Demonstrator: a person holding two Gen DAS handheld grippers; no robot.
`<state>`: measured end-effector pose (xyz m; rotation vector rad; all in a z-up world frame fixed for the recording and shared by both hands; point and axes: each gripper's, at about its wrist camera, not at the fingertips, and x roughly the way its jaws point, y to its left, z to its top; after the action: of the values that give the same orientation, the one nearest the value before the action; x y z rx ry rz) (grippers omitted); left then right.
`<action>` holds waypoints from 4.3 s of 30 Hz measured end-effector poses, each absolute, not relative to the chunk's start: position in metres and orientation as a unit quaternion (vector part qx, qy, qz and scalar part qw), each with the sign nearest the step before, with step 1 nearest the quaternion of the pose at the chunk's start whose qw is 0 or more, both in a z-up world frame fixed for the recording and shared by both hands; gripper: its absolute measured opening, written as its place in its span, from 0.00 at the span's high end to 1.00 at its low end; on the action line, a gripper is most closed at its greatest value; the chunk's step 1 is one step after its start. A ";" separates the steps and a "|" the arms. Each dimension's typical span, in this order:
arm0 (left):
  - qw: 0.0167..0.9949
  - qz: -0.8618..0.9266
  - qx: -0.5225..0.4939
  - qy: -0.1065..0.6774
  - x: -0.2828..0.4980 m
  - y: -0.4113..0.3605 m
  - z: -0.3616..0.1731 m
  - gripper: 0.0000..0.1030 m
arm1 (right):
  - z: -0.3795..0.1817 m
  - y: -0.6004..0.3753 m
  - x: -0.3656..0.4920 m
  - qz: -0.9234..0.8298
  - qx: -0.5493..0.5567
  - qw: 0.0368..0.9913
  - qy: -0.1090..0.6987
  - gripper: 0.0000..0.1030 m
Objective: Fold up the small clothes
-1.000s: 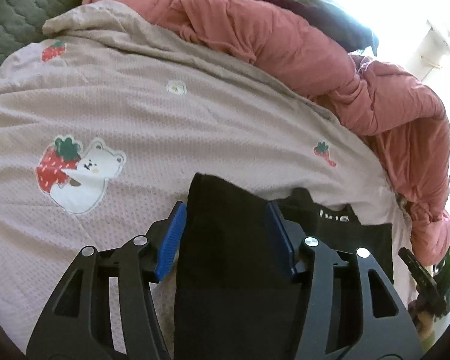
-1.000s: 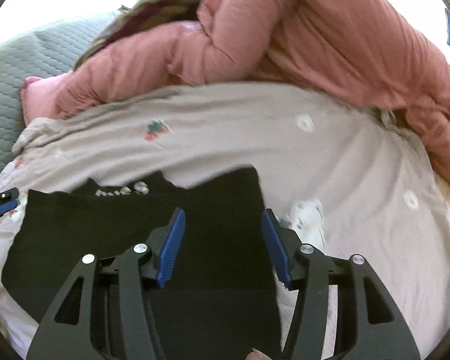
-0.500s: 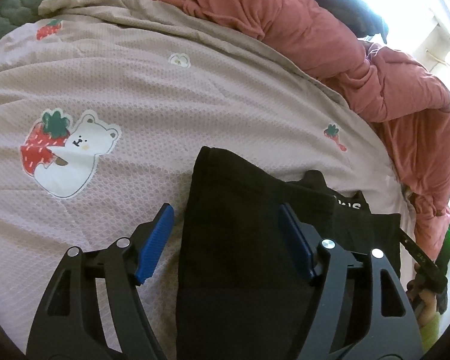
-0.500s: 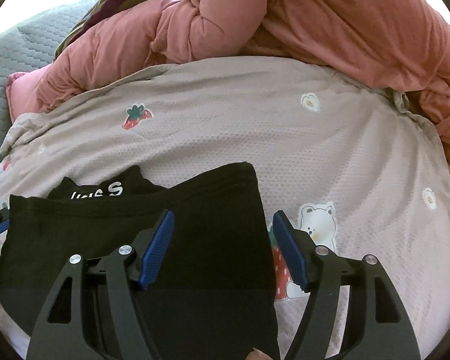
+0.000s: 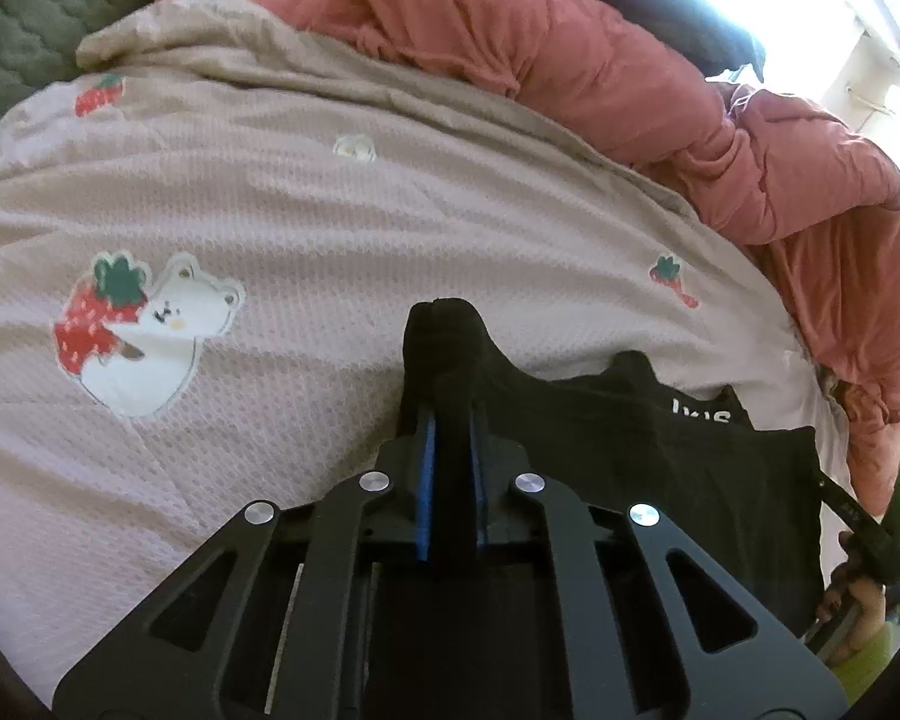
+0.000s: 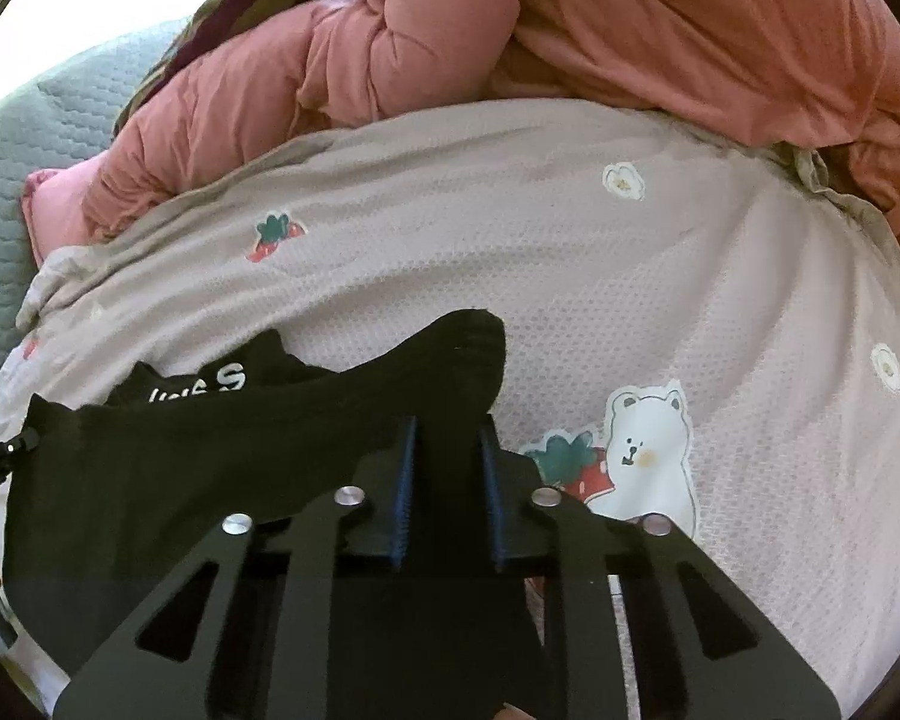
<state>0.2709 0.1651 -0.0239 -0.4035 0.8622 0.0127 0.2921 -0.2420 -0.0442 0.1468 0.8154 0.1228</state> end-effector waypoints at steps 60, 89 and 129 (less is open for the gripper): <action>0.923 0.035 -0.067 0.377 0.210 0.127 0.027 0.14 | 0.018 -0.218 0.184 0.083 0.043 0.936 0.338 0.11; 0.911 -0.023 0.027 0.411 0.166 0.052 -0.006 0.14 | -0.011 -0.158 0.146 0.152 -0.036 0.918 0.364 0.11; 0.903 -0.035 0.032 0.426 0.157 0.039 -0.003 0.10 | -0.029 -0.204 0.144 0.110 0.025 0.904 0.412 0.07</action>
<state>0.1569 0.0386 -0.0026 0.0670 0.8808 -0.0733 0.1435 -0.2038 -0.0295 0.0525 0.8508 0.2280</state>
